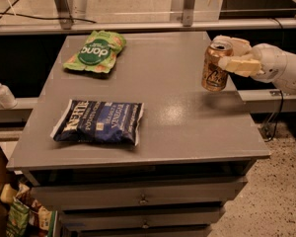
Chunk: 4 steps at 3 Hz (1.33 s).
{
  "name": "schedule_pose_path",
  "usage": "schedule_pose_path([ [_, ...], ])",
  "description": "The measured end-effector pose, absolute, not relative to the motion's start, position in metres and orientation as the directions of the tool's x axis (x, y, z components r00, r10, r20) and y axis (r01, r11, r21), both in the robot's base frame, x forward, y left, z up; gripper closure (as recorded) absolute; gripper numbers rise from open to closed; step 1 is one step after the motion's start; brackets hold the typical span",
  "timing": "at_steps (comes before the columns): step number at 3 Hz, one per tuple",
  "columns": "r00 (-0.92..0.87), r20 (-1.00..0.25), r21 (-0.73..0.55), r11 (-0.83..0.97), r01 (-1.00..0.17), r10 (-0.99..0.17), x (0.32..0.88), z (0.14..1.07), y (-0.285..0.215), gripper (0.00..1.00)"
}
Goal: Place orange can upright
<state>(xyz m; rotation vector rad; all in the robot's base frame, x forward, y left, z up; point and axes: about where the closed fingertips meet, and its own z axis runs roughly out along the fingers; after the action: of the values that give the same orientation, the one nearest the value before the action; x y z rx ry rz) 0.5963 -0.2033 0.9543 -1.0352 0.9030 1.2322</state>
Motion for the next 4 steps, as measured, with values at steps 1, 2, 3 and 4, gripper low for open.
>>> schedule_pose_path([
  [1,0.147,-0.931,-0.142,0.038,-0.989,0.335,0.601,0.949,-0.201,1.0],
  [2,0.16,-0.91,-0.152,0.053,-0.987,0.383,0.597,0.938,-0.207,1.0],
  [3,0.17,-0.897,-0.165,0.048,-0.985,0.407,0.589,0.928,-0.214,1.0],
  [4,0.175,-0.892,-0.176,0.035,-0.984,0.416,0.579,0.922,-0.219,1.0],
])
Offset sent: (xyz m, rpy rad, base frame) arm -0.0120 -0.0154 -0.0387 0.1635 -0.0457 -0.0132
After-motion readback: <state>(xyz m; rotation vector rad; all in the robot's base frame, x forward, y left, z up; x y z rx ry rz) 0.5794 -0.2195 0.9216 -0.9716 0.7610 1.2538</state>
